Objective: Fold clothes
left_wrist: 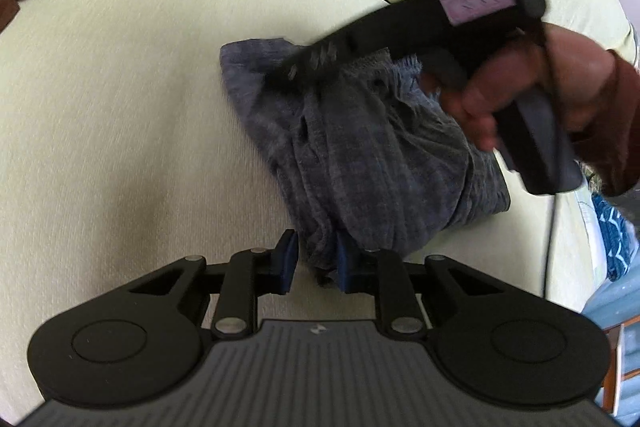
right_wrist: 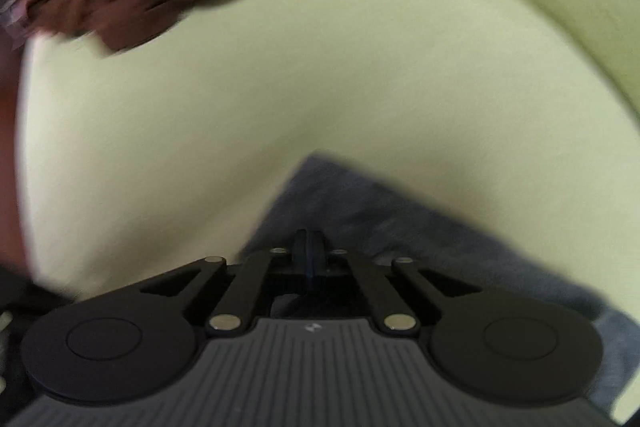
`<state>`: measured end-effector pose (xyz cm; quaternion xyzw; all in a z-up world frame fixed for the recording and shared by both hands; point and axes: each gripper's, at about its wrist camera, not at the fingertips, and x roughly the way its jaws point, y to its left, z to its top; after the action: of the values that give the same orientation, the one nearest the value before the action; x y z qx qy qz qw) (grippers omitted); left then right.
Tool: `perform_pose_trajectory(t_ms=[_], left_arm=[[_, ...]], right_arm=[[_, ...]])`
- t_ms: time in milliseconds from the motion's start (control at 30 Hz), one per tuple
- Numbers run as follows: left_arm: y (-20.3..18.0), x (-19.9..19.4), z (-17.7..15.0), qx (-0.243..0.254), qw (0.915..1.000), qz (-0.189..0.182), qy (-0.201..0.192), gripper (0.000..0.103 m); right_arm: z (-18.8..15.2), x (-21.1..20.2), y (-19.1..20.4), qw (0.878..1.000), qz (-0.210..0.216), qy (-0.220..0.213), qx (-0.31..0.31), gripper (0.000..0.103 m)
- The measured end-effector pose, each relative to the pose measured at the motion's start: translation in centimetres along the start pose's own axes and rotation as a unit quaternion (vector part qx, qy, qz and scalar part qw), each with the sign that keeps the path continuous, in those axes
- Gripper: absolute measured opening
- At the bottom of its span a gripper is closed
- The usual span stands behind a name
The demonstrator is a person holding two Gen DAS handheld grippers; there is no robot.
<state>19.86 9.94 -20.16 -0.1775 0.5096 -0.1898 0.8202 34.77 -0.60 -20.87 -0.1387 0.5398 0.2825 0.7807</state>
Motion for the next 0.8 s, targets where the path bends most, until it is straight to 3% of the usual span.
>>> perform_pose_trajectory(t_ms=[133,233,300,400,500,567,667,800], left_arm=[[-0.3,-0.7,0.4,-0.003,0.9999,0.010,-0.003,0.022],[-0.4,-1.8,0.8,-0.010,0.9997,0.015,-0.015,0.022],[-0.4,-1.9,0.9,-0.009,0.9997,0.019,-0.015,0.024],[-1.0,-1.4,0.8,-0.004,0.9993,0.038,0.000,0.024],[-1.2,-2.3,0.8,0.007,0.9984,0.055,-0.001,0.024],[-1.1,-3.4,1.4,0.003,0.9980,0.061,-0.013,0.024],[-2.0,-4.8,3.3,0.019,0.9970,0.061,-0.044,0.028],[-5.8,-4.1,5.7,0.074,0.9944,0.034,-0.068,0.031]], right_arm=[[-0.5,-1.1,-0.7,0.999,0.026,-0.012,0.019,0.002],[-1.5,-4.1,-0.1,0.995,0.082,-0.048,0.034,0.003],[-2.3,-4.2,1.5,0.995,0.097,-0.023,0.006,0.002],[-3.5,-2.0,1.3,0.997,0.070,-0.003,0.014,0.000],[-4.0,-3.9,-1.8,0.989,0.062,-0.062,0.115,0.000],[-4.5,-6.7,-2.5,0.983,0.064,-0.108,0.132,0.001],[-7.5,-13.7,-4.2,0.965,0.054,-0.198,0.164,0.013],[-12.2,-17.0,-6.8,0.959,0.021,-0.200,0.200,0.017]])
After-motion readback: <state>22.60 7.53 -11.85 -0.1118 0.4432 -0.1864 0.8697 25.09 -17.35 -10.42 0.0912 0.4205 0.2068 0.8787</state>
